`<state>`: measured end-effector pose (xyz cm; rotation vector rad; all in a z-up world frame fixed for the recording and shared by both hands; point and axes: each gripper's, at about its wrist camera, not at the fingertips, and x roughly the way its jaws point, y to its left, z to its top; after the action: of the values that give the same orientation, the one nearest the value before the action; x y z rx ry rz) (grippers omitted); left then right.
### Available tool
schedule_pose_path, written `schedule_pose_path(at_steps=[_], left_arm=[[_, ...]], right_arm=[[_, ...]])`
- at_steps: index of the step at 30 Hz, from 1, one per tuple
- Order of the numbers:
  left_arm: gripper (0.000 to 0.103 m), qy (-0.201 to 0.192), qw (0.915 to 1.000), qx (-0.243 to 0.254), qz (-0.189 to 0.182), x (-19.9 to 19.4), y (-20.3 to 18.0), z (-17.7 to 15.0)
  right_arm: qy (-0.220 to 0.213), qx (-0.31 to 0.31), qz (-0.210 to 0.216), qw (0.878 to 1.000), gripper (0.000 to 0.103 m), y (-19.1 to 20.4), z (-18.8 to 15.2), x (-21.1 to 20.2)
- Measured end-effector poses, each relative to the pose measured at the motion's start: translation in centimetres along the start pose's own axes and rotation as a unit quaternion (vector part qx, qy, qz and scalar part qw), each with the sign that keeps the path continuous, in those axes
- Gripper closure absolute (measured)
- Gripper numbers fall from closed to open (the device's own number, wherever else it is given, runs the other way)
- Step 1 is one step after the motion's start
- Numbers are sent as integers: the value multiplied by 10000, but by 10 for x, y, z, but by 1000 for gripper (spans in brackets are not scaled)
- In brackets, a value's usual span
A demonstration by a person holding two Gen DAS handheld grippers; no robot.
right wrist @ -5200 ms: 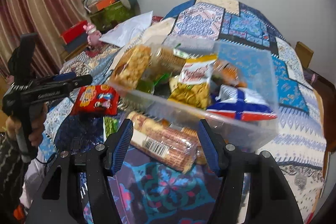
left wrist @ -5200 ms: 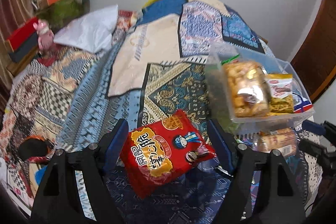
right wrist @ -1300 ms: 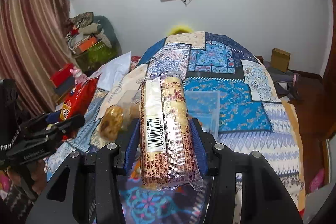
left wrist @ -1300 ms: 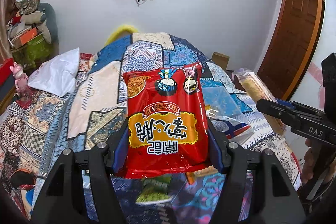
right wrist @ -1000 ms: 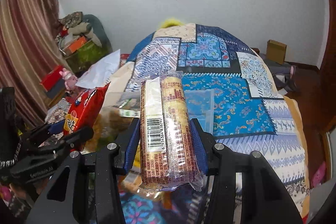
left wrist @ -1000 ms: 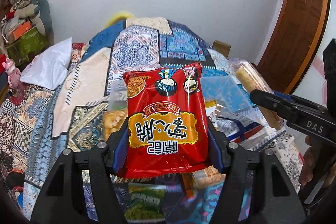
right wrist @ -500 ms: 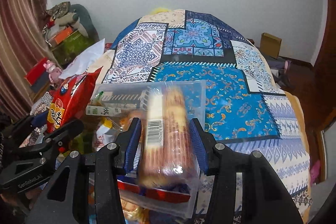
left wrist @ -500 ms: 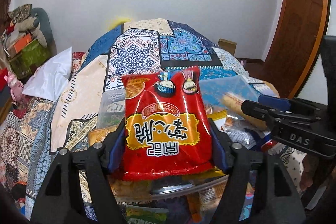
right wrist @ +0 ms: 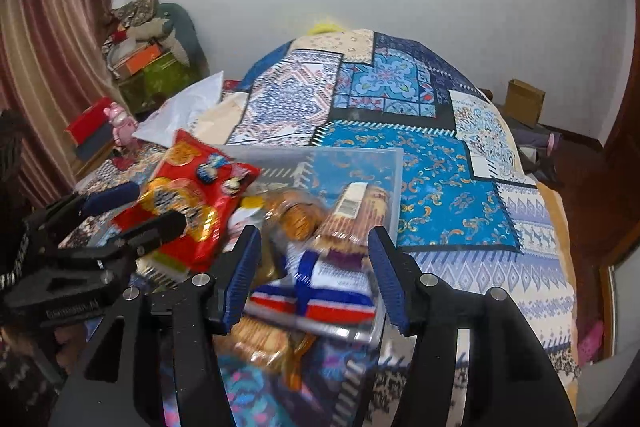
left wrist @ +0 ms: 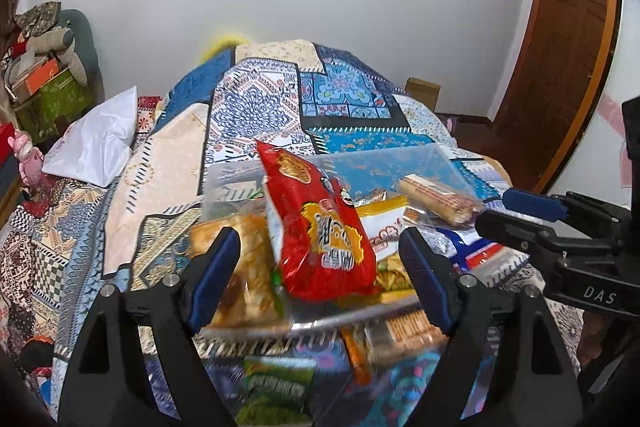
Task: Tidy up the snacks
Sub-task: 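Reach the right tool toward the orange-wrapped biscuit pack while the left tool grasps the green pea bag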
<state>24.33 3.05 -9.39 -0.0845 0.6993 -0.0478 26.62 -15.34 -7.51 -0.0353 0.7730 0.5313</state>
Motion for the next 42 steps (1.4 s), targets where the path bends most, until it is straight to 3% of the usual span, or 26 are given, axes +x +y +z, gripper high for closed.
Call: schedule_pose_path(at_steps=[10,14,22,24,29,36,40,42], left_arm=[[18,352,9989,150,255,-34,29,-38],[18,654,9971,127,361,-26,41,-59],[18,1172,9930,-71,153,2,48,-92],[21,1188,9928,-15,132,7,45,-96],[46,1295,9915,31,101,16,40,-103],[52,1184,9928,139,151,7,31,-110],[53,1205,9927,97,58,-5,33,-121],[55,1240,9923,72,7,-6,37,-125]], right_arm=[[96,-463,203,9987,42,26,-32,-25],[323,-596,315,9972,42,33,-49,-17],[934,-439,542,9932,42,31,-70,25],[1049,-405,505,9924,44,31,-74,36],[1243,-470,621,9892,69,35,-83,43],[1298,-862,1073,9820,69,59,-98,25],[1162,-1016,1049,9824,69,66,-94,13],[1109,-1055,1042,9827,64,67,-89,12]])
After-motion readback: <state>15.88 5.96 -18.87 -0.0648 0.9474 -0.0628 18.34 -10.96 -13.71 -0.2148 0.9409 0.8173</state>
